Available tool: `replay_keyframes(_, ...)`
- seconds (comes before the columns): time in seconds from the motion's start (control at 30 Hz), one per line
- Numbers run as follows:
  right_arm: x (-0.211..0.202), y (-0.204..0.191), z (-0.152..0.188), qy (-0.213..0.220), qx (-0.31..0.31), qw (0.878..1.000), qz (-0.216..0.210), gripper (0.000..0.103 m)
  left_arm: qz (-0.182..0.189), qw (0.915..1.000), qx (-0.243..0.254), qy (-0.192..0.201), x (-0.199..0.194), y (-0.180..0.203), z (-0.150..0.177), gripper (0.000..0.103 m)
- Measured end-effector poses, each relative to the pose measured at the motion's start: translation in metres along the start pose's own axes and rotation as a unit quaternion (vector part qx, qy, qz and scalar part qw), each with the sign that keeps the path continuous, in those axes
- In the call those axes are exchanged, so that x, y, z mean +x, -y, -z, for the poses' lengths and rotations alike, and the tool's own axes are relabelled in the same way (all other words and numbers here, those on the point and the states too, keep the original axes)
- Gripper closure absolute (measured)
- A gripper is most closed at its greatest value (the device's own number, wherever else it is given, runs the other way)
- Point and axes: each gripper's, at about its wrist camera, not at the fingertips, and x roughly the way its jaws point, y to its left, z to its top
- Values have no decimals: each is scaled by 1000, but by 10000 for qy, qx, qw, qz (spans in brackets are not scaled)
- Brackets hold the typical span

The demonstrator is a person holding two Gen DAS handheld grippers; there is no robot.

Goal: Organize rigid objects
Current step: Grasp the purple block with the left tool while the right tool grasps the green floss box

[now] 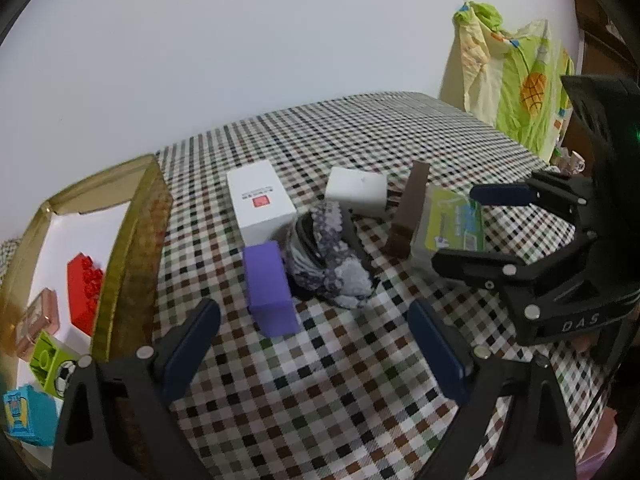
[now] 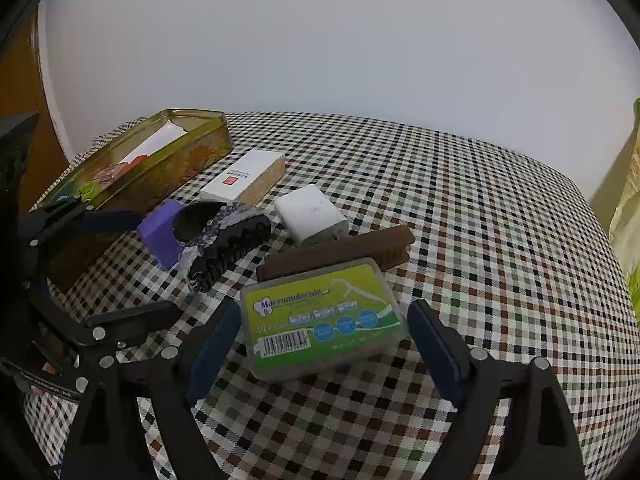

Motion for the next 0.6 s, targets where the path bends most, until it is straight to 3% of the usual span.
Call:
replay_keyframes(0.2,2,0,-1,-96,-28,9999,28,16,372,9971,-515,-424,19,-18,-3,13)
replay_keyframes(0.6,14,5,-3,-362,101,9992,93,16,459,9957,-752,-282,16,-29,-3,22)
